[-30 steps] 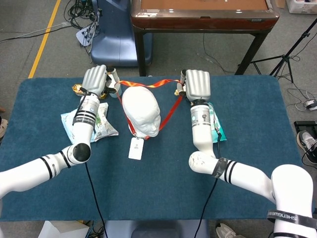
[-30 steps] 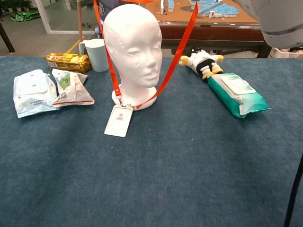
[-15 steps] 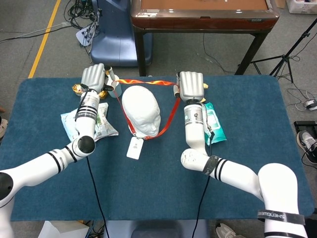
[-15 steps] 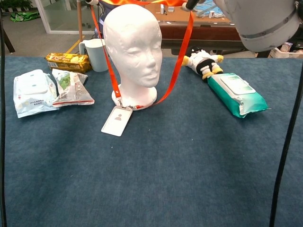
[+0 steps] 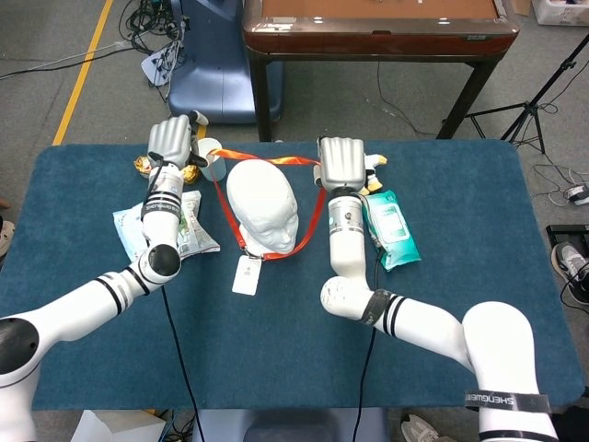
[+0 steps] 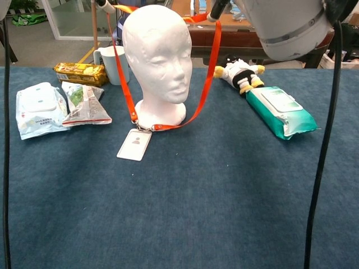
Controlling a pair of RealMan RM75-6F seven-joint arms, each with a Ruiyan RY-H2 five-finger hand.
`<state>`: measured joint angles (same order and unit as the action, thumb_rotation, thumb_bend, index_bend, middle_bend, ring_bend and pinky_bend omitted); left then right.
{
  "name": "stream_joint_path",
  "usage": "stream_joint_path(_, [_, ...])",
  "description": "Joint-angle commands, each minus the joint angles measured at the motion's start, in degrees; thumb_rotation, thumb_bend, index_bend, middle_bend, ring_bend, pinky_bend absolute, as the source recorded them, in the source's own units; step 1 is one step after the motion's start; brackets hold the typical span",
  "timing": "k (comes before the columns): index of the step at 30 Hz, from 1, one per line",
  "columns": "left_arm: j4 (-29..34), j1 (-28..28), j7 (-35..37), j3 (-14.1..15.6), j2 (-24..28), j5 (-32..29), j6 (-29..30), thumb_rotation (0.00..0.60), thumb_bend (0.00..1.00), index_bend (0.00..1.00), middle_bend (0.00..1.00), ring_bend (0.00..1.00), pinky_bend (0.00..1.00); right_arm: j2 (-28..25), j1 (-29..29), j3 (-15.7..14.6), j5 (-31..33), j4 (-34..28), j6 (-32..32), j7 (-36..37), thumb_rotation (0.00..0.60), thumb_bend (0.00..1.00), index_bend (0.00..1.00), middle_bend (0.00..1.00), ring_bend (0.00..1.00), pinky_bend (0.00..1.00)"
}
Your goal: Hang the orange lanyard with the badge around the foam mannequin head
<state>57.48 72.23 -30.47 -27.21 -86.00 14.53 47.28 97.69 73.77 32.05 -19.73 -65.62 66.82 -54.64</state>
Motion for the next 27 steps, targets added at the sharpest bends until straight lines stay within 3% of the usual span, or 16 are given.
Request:
stream_joint_path(1, [0.5, -0.3, -0.3, -0.1, 0.5, -0.3, -0.4, 0.6, 0.12, 0.07, 0.3, 0.4, 0.63, 0.2, 0.4, 0.2, 0.8, -0.5, 0.1, -1.0, 0.6, 0.19, 0.28, 0.78, 0.92, 1.0])
stream_joint_path(4, [0.9, -0.6, 0.2, -0.4, 1.0, -0.1, -0.4, 0.6, 0.07, 0.0, 0.08, 0.18, 0.44, 0.1, 0.5, 0.5, 1.1, -1.2, 0.0, -1.0, 0.6, 0.06, 0.14, 0.62, 0.78, 0.94])
stream_joint_path(6, [1.2, -0.9, 0.8, -0.7, 1.4, 0.4, -0.4, 0.6, 0.05, 0.0, 0.02, 0.11, 0.38, -0.2, 0.3, 0.7, 1.3, -2.1, -0.4, -0.6, 0.6, 0.01, 0.08, 0.49, 0.62, 0.85])
stream_joint_path(9, [1.8, -1.3, 1.7, -1.0, 2.1, 1.5, -0.3, 0.6, 0.03, 0.0, 0.0, 0.01, 0.26, -0.9, 0.0, 1.0, 1.4, -3.5, -1.0, 0.0, 0.6, 0.0, 0.01, 0.33, 0.41, 0.73])
stream_joint_path(12, [2.7, -1.9, 2.8, -1.3, 3.0, 2.5, -0.3, 0.562, 0.02, 0.0, 0.0, 0.0, 0.17, -1.9, -0.4, 1.3, 1.7, -5.3, -1.7, 0.5, 0.6, 0.0, 0.0, 0.25, 0.28, 0.61])
stream_joint_path(15, [3.5, -2.5, 3.4, -1.4, 4.0, 3.1, -0.5, 0.52, 0.02, 0.0, 0.0, 0.0, 0.13, -3.5, -0.9, 1.2, 2.1, -7.6, -2.5, 0.7, 0.6, 0.0, 0.0, 0.22, 0.23, 0.55])
stream_joint_path(19, [4.0, -4.2, 5.0, -1.4, 5.8, 3.4, -1.2, 0.598, 0.02, 0.0, 0.0, 0.0, 0.13, -6.6, -2.4, 1.1, 1.9, -12.1, -3.2, 2.0, 0.6, 0.0, 0.0, 0.21, 0.22, 0.52])
stream_joint_path(27, [10.0, -10.1, 9.7, -0.6, 11.9, 6.1, -2.0, 0.6, 0.02, 0.0, 0.0, 0.0, 0.13, -14.1, -7.6, -0.5, -3.3, -22.2, -1.7, 7.0, 0.6, 0.0, 0.0, 0.21, 0.22, 0.52])
